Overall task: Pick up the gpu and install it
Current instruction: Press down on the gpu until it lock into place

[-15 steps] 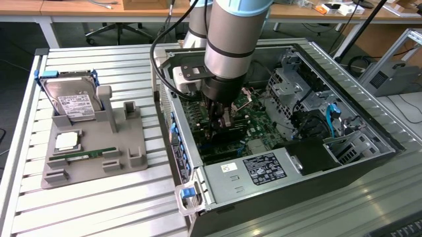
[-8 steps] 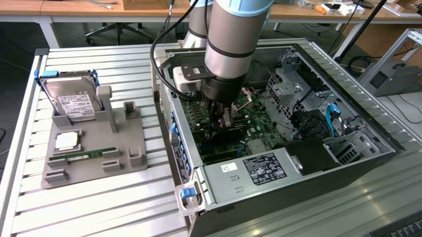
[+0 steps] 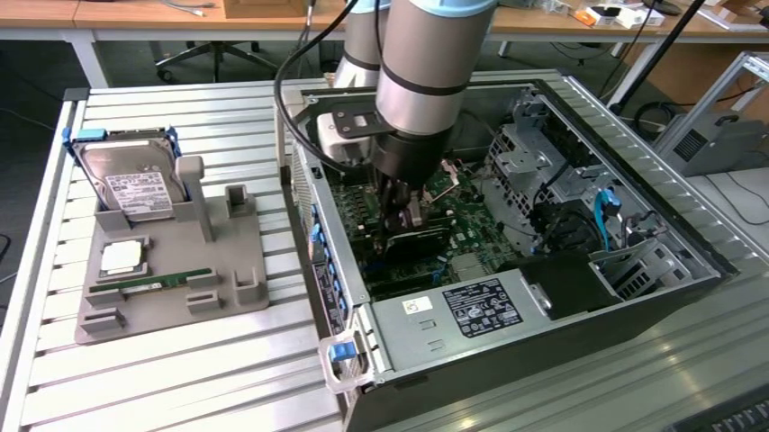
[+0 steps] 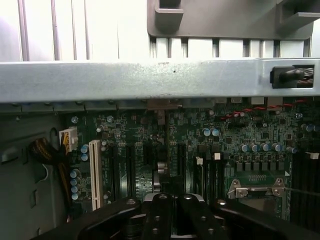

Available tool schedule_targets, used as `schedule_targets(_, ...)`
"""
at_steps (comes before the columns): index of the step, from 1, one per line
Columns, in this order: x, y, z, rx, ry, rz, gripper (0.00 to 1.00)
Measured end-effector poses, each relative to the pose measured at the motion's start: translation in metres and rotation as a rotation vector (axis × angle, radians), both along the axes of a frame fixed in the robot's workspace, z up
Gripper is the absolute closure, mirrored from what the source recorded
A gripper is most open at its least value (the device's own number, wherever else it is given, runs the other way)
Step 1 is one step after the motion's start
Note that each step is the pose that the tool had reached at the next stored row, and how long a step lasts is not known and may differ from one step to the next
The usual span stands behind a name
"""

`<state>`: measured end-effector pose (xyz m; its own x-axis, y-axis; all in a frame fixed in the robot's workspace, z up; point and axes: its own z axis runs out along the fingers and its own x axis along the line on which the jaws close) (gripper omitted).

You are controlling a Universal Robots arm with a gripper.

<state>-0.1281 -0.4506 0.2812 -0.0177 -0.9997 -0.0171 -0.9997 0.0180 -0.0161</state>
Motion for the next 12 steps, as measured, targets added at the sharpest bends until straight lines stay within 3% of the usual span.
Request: schedule_targets(12, 0.012, -0.0001, 0.0071, -0.0003, 0.0011, 0.0, 0.89)
